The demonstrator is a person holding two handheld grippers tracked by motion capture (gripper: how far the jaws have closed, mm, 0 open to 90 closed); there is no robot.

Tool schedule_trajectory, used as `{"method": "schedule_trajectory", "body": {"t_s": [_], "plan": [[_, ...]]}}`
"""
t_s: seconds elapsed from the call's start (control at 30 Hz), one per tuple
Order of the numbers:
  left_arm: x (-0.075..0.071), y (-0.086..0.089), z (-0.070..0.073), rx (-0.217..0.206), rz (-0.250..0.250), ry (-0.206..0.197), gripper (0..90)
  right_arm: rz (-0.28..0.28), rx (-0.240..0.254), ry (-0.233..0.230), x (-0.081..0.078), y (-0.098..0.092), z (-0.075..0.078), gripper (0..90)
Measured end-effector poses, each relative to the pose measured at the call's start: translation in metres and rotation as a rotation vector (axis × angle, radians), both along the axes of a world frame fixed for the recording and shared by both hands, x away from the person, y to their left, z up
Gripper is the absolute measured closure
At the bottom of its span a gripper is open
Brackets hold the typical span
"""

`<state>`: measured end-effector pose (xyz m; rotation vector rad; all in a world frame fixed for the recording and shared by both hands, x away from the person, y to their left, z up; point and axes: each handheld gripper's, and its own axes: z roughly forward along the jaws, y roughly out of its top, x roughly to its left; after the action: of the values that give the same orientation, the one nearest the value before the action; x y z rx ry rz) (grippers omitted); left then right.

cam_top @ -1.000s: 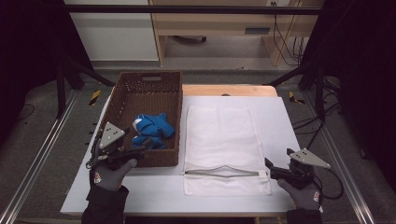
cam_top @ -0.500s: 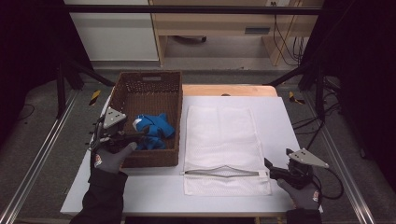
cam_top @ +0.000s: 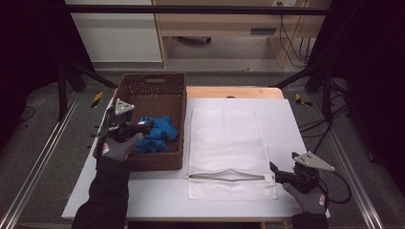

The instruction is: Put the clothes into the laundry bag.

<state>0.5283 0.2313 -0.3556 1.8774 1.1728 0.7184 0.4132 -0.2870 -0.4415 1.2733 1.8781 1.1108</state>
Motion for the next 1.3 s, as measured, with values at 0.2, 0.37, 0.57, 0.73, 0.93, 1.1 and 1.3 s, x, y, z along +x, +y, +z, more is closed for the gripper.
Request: {"method": "schedule_trajectory", "body": {"t_s": [0.2, 0.37, 0.57, 0.73, 0.93, 1.1, 1.3], "plan": [[0.015, -0.001, -0.002, 0.059, 0.012, 0.025, 11.2, -0.001, 0.001, 0.004, 0.001, 0.000, -0.001, 10.7], [0.027, -0.002, -0.006, 0.062, 0.000, 0.044, 10.8, -0.001, -0.001, 0.013, 0.001, 0.000, -0.002, 10.6], [0.035, -0.001, -0.014, 0.092, -0.007, 0.078, 10.5, 0.001, 0.005, 0.017, 0.001, 0.000, -0.002, 10.5], [0.040, 0.000, -0.029, 0.128, -0.014, 0.132, 10.2, -0.004, 0.002, 0.017, 0.002, -0.001, -0.003, 10.4], [0.042, -0.003, -0.035, 0.134, -0.051, 0.176, 6.8, 0.000, -0.003, 0.025, 0.002, -0.001, -0.004, 10.0], [0.044, -0.006, -0.042, 0.162, -0.062, 0.221, 3.6, 0.000, -0.001, 0.029, 0.002, -0.001, -0.004, 9.8], [0.047, -0.011, -0.054, 0.229, -0.083, 0.296, 2.3, 0.002, -0.005, 0.036, 0.003, -0.001, -0.005, 9.3]]}}
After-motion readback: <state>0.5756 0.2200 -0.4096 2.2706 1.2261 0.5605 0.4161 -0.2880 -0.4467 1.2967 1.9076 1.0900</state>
